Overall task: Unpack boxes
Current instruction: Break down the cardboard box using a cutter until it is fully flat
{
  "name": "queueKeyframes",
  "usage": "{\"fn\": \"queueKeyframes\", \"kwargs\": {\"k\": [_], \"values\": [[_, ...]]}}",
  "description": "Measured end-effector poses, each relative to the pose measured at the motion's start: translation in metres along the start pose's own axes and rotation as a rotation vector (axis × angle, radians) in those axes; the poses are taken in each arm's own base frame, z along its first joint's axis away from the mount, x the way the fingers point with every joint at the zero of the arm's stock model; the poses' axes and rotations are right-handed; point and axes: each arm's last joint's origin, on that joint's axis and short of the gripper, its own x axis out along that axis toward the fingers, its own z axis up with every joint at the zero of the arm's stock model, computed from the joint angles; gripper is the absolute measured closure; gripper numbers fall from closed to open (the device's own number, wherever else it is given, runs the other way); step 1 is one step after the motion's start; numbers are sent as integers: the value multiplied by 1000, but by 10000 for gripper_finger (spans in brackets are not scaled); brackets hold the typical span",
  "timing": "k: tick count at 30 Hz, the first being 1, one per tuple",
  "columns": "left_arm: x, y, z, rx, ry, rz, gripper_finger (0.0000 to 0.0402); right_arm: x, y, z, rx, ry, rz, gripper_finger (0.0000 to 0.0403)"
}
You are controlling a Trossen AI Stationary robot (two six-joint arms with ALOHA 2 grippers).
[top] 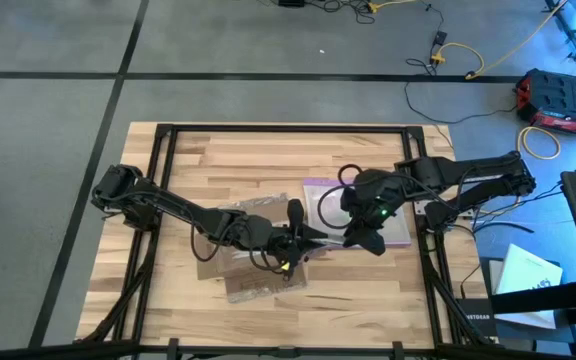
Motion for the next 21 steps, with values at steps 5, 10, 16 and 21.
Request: {"fn": "queueKeyframes", "kwargs": {"k": [5, 10, 16, 21], "values": [[-1, 0, 1, -38, 4, 4, 352, -3, -2, 1, -71, -1, 10, 261], [-2, -3, 1, -78, 32, -4, 352, -26, 11, 6, -219, -58, -53, 182], [-2, -5, 1, -138, 36, -21, 352, -62, 29, 2, -336, -114, -214, 197], [-2, 3, -3, -283, 50, -1, 352, -60, 39, -11, -322, -162, -434, 229]]}}
